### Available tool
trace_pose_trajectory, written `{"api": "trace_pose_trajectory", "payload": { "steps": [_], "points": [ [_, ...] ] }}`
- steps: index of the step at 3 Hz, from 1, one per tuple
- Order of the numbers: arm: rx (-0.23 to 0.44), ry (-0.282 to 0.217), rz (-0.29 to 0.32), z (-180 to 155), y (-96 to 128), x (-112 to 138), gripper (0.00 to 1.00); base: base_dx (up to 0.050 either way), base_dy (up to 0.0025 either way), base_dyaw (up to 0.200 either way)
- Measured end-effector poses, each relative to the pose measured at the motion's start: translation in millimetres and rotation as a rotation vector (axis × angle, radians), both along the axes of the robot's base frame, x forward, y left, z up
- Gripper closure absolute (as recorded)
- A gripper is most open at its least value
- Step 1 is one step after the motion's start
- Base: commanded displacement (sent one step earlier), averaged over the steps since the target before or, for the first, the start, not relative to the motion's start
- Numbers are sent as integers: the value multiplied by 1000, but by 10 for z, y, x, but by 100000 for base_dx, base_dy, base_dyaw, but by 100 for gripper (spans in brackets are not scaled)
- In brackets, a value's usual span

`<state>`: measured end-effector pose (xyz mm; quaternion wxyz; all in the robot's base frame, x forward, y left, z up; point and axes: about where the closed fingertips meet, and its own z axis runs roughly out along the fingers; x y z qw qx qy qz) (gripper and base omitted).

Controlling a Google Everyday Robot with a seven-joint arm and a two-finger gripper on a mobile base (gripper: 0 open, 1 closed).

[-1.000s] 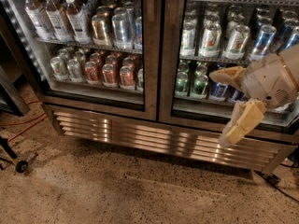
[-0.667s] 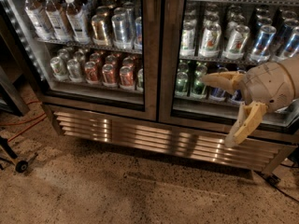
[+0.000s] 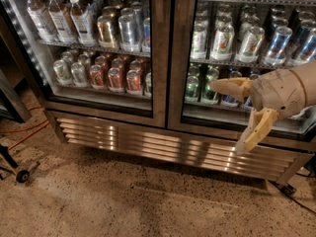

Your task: Open left fridge door

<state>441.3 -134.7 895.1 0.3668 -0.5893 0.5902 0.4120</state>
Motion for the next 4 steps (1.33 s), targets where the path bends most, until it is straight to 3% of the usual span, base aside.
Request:
{"api": "trace_pose_trajectory", "payload": {
  "steps": [1, 2, 3, 4],
  "points": [
    [19, -43, -90, 14, -39, -14, 0, 0, 0, 0],
    [-14, -123, -240, 20, -97, -11, 0, 0, 0, 0],
    [-14, -123, -240, 20, -97, -11, 0, 0, 0, 0],
    [149, -81, -179, 27, -44, -23, 0, 0, 0, 0]
  ]
}}
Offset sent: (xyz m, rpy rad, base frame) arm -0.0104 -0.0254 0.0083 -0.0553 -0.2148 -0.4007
